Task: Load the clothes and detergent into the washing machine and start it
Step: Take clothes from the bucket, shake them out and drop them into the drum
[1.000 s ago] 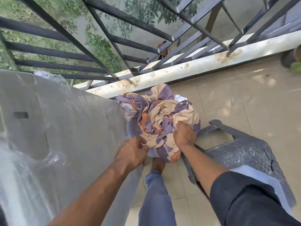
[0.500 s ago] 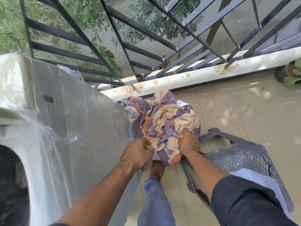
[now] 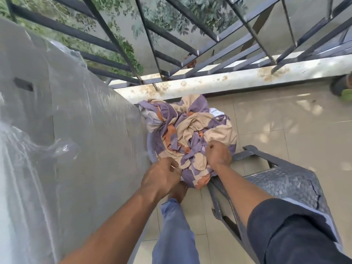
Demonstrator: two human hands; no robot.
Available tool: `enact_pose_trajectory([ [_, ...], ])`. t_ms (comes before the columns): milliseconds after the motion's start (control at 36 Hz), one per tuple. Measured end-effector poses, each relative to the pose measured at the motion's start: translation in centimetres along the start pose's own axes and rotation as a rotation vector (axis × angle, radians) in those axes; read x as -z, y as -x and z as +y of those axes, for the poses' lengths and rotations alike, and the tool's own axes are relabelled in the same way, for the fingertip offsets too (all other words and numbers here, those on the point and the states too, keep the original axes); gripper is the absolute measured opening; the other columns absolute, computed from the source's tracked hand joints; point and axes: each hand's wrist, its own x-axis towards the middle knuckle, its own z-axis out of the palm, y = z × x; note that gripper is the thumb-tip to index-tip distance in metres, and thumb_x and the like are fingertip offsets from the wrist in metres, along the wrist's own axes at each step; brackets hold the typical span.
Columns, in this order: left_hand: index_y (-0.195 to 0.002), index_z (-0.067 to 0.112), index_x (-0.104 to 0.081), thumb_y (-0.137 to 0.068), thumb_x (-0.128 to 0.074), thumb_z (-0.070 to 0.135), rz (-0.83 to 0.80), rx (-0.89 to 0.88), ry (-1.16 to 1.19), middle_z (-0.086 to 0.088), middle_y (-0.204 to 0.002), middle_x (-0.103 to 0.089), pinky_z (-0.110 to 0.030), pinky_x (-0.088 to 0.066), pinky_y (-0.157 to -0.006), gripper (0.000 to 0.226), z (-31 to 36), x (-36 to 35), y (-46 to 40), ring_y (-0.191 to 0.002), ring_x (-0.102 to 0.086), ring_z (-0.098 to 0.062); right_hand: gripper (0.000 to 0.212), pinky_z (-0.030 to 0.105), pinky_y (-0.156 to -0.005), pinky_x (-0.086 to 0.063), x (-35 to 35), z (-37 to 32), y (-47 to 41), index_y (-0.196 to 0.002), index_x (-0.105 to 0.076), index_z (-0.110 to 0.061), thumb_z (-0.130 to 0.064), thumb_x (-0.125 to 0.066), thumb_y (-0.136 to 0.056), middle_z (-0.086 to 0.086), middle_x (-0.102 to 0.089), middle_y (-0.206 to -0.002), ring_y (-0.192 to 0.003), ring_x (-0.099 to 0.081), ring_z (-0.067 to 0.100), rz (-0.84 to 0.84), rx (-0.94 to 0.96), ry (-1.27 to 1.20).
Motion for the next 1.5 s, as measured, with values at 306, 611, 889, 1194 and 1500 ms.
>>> enact_pose_trajectory([
  [306,-0.138,0.022,-0.061,-0.104,-0.056,0.033,0.031,-0.105,0.009,-0.004,-0.138,-0.067,-0.032,-0.046,-0.092,0.036,2.8,3.9,4.9,-0.126,-0.062,-0.029,0.014,0.049,-0.060,-0.042,7.1,-4.3,10.9,-0.077,-0.039,-0.019,-0.027,-0.050,-0.082,-0.005,-0.043,-0.062,-0.062,-0.046,0.021,-0.083,0.198,-0.466],
  [611,-0.148,0.029,-0.057,-0.077,-0.058,0.061,0.137,-0.402,-0.027,-0.001,-0.145,-0.065,-0.040,-0.050,-0.107,0.077,4.7,11.4,15.3,-0.134,-0.060,-0.025,0.034,0.021,-0.060,-0.035,19.5,-10.0,22.8,-0.077,-0.047,-0.046,-0.027,-0.064,-0.100,-0.026,-0.056,-0.061,-0.058,-0.048,-0.007,0.107,0.408,-0.448],
  [889,-0.101,0.032,-0.059,-0.090,-0.061,0.056,0.263,-0.537,-0.174,0.006,-0.104,-0.071,-0.032,-0.046,-0.075,0.026,3.5,14.3,21.3,-0.106,-0.069,-0.027,0.011,0.024,-0.066,-0.044,27.0,-15.0,31.8,-0.086,-0.062,-0.022,-0.022,-0.067,-0.095,-0.017,-0.060,-0.071,-0.067,-0.053,-0.002,0.210,0.621,-0.617],
  [1194,-0.094,0.033,-0.071,-0.108,-0.052,0.028,0.405,-0.643,0.195,0.009,-0.093,-0.077,-0.035,-0.054,-0.086,0.024,2.5,19.0,24.2,-0.097,-0.071,-0.021,0.014,0.032,-0.067,-0.044,38.0,-19.1,38.4,-0.084,-0.058,-0.020,-0.023,-0.064,-0.096,-0.015,-0.054,-0.071,-0.069,-0.050,0.005,0.487,0.869,-0.593],
  [1500,-0.085,0.019,-0.061,-0.107,-0.051,0.020,0.452,-0.957,0.631,0.009,-0.077,-0.063,-0.035,-0.045,-0.074,0.024,7.2,28.3,31.1,-0.075,-0.056,-0.010,0.067,0.034,-0.063,-0.045,38.3,-17.2,40.7,-0.102,-0.055,-0.037,-0.084,-0.075,-0.058,-0.017,-0.054,-0.074,-0.076,-0.063,0.019,0.589,0.617,-0.077],
])
